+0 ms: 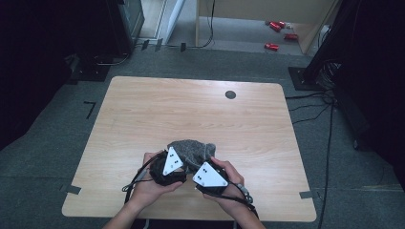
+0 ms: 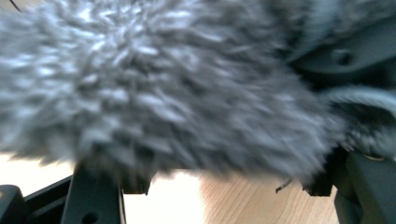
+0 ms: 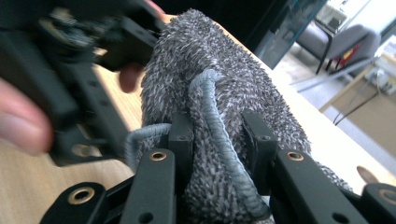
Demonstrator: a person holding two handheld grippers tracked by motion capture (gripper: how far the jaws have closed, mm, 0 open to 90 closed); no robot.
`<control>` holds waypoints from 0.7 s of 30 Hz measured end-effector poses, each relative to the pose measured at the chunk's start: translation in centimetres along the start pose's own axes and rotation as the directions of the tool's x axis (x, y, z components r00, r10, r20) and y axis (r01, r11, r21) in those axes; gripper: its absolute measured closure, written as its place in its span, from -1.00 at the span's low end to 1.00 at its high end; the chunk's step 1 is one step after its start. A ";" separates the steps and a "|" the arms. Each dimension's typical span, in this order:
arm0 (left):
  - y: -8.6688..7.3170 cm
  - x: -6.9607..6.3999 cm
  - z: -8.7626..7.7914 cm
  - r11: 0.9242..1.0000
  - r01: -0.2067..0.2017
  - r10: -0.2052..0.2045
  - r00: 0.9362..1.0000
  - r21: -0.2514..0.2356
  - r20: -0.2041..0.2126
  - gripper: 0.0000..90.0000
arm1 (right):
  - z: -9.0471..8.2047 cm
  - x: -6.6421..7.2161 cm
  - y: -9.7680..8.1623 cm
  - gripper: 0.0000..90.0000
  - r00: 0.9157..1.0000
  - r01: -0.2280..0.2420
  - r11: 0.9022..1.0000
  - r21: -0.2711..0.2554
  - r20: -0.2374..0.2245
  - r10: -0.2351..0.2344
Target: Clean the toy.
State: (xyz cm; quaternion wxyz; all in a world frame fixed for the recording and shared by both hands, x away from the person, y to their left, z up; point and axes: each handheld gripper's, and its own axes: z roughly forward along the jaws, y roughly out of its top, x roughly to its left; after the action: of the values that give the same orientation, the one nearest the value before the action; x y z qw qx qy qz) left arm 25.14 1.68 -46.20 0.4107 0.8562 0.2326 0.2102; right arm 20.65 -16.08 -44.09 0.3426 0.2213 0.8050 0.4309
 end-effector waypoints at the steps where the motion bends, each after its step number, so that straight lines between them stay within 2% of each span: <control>1: 0.0 0.1 0.0 1.000 0.008 -0.008 1.000 -0.003 0.004 -0.21 | 0.0 -0.4 -0.1 0.56 1.000 -0.021 1.000 0.004 0.006 0.021; 5: -0.1 0.5 -0.1 1.000 0.020 -0.020 1.000 -0.015 0.013 -0.22 | -0.5 -2.1 -0.6 0.56 0.993 -0.100 0.995 0.003 0.057 0.099; 7: -0.3 0.8 -0.3 0.997 0.042 -0.040 0.999 -0.062 0.031 -0.22 | -0.8 -2.9 -0.8 0.56 0.987 -0.128 0.992 0.001 0.096 0.127; 8: -0.5 1.0 -0.5 0.994 0.045 -0.040 0.998 -0.101 0.049 -0.22 | -1.0 -3.4 -0.9 0.56 0.983 -0.158 0.987 -0.014 0.096 0.159; 9: -0.7 1.2 -0.7 0.989 0.044 -0.034 0.997 -0.144 0.070 -0.22 | -1.3 -3.8 -1.0 0.56 0.976 -0.199 0.979 -0.036 0.082 0.201; 11: -1.2 1.3 -1.0 0.973 0.042 -0.019 0.995 -0.227 0.103 -0.22 | -1.8 -4.6 -1.0 0.56 0.967 -0.246 0.965 -0.095 0.049 0.251; 13: -1.4 1.3 -1.2 0.958 0.035 -0.001 0.993 -0.283 0.118 -0.22 | -2.3 -4.7 -0.8 0.56 0.949 -0.313 0.939 -0.142 -0.014 0.314; 15: -1.5 1.1 -1.3 0.950 0.017 0.023 0.992 -0.311 0.124 -0.22 | -2.4 -4.5 -0.6 0.56 0.938 -0.346 0.923 -0.166 -0.085 0.336; 16: -1.5 0.9 -1.3 0.948 0.005 0.033 0.993 -0.318 0.116 -0.22 | -2.2 -4.3 -0.5 0.56 0.935 -0.352 0.922 -0.162 -0.102 0.339; 17: -1.6 0.8 -1.4 0.946 -0.008 0.043 0.994 -0.324 0.100 -0.22 | -2.1 -4.3 -0.5 0.56 0.934 -0.355 0.921 -0.159 -0.111 0.341; 19: -1.6 0.7 -1.6 0.941 -0.024 0.055 0.995 -0.338 0.081 -0.22 | -1.9 -4.5 -0.8 0.56 0.923 -0.380 0.912 -0.153 -0.121 0.364; 21: -1.6 0.7 -1.9 0.934 -0.024 0.053 0.996 -0.358 0.071 -0.22 | -1.7 -4.9 -1.3 0.56 0.905 -0.421 0.897 -0.138 -0.124 0.406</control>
State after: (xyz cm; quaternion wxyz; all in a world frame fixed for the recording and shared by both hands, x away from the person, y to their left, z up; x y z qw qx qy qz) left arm 24.33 4.12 -46.28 0.5637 0.7797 0.1571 0.2226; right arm 22.57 -20.92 -42.78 0.2227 0.3388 0.7169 0.5672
